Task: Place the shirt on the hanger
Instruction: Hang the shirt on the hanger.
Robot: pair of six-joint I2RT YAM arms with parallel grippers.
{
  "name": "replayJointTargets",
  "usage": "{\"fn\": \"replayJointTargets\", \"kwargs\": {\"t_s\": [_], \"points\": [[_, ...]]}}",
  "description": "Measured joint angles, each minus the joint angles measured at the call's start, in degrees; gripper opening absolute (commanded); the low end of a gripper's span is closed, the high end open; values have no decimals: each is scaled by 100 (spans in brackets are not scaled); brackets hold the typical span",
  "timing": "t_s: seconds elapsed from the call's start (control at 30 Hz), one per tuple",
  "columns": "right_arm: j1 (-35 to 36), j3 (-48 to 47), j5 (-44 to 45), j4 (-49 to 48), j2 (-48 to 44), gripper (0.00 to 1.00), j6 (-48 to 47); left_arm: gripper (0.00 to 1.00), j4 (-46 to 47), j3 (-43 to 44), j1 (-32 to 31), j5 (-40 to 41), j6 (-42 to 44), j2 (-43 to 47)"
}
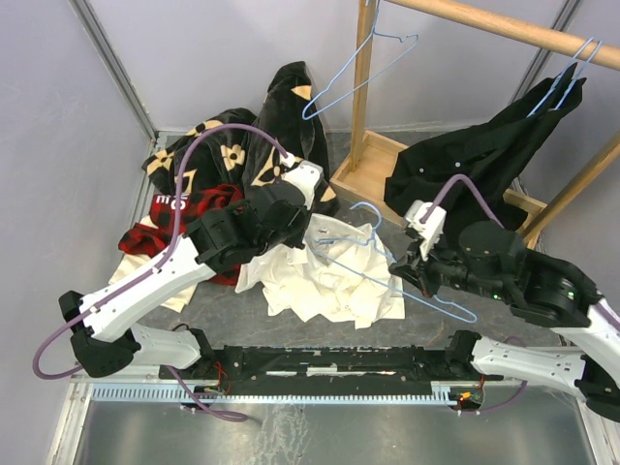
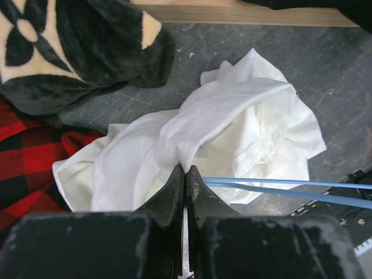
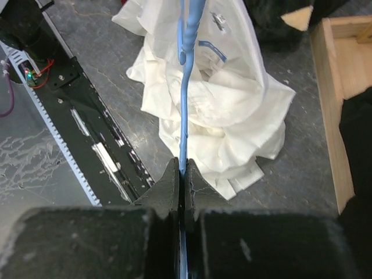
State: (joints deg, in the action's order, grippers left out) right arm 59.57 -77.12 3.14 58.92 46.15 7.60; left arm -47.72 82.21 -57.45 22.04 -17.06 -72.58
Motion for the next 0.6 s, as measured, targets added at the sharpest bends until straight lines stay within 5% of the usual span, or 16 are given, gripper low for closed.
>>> {"fn": "replayJointTargets", "kwargs": {"t_s": [0.33, 0.6], "points": [[-109, 334, -994, -1272, 693, 0, -271, 3, -238, 804, 0, -251, 72, 39], [-1172, 439, -2076, -2439, 785, 0, -83, 3, -442, 1722, 0, -267, 304, 4]]}}
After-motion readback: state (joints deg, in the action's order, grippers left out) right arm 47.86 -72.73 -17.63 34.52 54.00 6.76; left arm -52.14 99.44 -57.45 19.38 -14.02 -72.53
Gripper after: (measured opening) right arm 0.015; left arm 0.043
